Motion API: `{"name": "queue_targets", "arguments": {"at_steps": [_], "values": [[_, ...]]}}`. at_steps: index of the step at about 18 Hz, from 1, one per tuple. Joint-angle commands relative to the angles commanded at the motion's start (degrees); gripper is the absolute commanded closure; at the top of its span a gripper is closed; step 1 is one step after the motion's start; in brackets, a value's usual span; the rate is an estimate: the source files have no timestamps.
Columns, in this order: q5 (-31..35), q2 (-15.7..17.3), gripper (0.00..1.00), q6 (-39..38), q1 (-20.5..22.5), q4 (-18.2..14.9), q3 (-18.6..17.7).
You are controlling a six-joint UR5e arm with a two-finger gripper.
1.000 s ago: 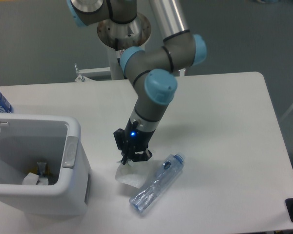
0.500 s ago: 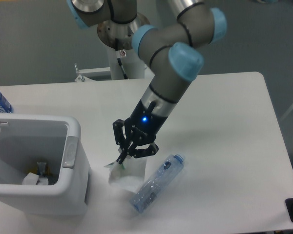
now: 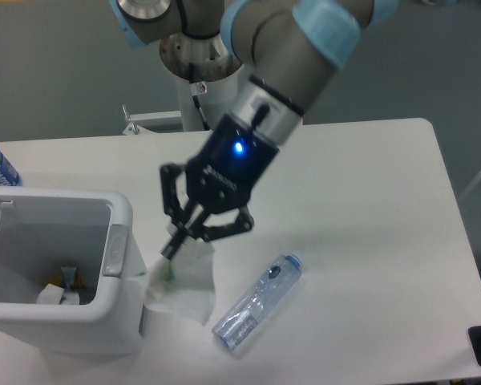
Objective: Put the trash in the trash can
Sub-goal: 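Lift the tissue and carry it over the white bin, release, then move the open gripper over the clear plastic bottle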
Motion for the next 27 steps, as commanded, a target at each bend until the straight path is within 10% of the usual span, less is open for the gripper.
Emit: {"name": "queue_targets", "arguments": {"at_steps": [3,4,6,16,27], "values": [[0.4,0.9,1.00,-1.0,-3.7,0.1,-1.1],[0.4,0.8,0.82,-0.5,-4.8,0.5,-1.6],[0.5,0.4,0.00,-0.4,-6.6,4.5,-3.2],[3.0,-1.7,0.00,0.0,-0.9,8.3,-5.5],[18.2,-15.6,0.00,3.9,4.7,7.6,1.9]]}}
